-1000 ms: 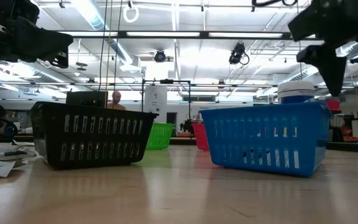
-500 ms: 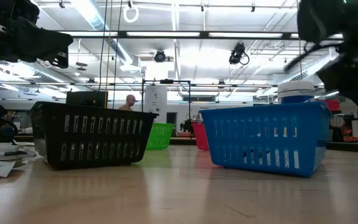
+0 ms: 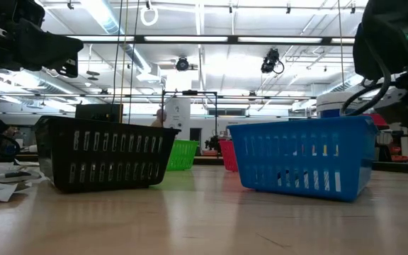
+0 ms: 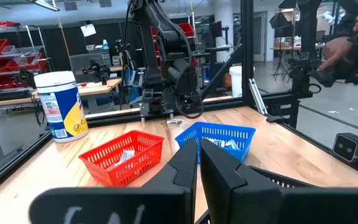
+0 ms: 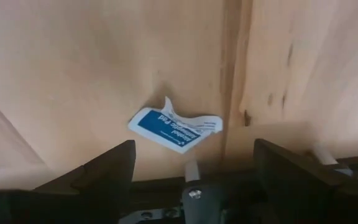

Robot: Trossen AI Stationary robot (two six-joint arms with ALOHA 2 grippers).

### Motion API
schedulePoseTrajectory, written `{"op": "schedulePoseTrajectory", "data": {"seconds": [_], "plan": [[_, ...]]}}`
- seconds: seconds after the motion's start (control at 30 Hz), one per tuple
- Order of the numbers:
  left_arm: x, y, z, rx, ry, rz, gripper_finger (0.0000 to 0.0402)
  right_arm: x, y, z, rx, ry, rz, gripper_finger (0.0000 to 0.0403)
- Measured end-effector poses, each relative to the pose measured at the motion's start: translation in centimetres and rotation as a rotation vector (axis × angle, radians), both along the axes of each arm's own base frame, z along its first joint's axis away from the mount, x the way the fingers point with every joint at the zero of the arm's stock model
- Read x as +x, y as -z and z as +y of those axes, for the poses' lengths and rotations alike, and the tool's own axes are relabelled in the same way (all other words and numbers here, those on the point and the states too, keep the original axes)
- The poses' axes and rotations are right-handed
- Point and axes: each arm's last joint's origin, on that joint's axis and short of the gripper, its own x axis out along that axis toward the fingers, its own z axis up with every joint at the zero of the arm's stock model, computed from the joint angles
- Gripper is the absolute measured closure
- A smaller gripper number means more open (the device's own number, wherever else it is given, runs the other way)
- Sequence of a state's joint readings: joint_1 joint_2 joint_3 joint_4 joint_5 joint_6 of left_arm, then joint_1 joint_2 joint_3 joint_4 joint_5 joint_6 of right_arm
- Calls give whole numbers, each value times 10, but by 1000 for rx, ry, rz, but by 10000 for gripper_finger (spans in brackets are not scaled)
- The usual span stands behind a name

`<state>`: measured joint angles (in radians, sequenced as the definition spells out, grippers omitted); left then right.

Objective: Pick & Place First Aid Supplies
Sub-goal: Put the blue alcohol pad into the blue bin

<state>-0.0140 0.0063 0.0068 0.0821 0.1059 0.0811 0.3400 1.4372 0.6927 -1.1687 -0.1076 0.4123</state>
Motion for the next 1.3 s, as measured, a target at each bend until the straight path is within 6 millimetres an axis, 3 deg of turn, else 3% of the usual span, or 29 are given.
{"op": "schedulePoseTrajectory", "data": {"seconds": [0.53, 1.3], "plan": [[0, 0, 0, 0, 0, 0, 376, 6, 3, 2, 5, 28, -75, 76], [0, 0, 0, 0, 0, 0, 376, -4, 18, -1, 8, 48, -53, 91]]}}
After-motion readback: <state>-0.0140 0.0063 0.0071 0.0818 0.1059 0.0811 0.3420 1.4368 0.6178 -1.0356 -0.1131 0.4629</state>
